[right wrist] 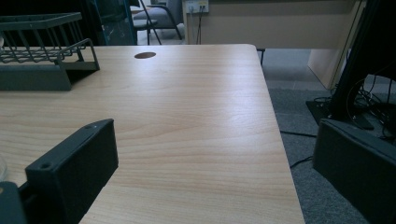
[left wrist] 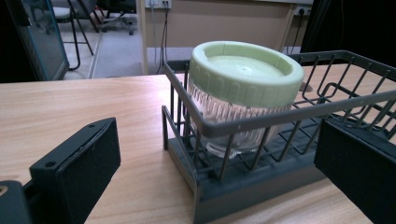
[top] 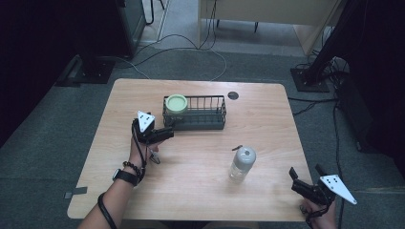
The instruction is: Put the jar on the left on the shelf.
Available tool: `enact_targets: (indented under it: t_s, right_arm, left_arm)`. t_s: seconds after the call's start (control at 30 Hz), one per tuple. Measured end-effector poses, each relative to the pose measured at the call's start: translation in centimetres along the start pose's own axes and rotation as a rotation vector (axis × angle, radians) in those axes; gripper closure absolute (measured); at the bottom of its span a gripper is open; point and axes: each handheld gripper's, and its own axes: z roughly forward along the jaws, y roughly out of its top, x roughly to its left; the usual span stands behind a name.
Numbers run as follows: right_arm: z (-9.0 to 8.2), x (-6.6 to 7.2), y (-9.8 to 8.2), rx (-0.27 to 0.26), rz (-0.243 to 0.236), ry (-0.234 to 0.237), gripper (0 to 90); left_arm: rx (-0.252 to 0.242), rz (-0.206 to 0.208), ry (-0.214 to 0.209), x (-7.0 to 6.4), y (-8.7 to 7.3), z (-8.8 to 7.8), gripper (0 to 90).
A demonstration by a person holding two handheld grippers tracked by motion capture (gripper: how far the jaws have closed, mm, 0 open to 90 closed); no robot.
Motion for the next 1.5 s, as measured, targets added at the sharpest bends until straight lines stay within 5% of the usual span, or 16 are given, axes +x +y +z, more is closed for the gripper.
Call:
enact_targets:
  t_s: [0.67, 1.5]
  right_arm:
    - [0.0, 0.0, 0.0, 0.001, -0.003, -0.002, 0.1]
    - [0.0, 0.1, 0.0, 0.002, -0.007, -0.007, 0.0]
  left_arm:
    - [0.019, -0.033, 0.010, 0.9, -3.3, -1.7, 0.0]
    - [0.014, -0.016, -0.001, 1.4, -4.4, -4.0, 0.0]
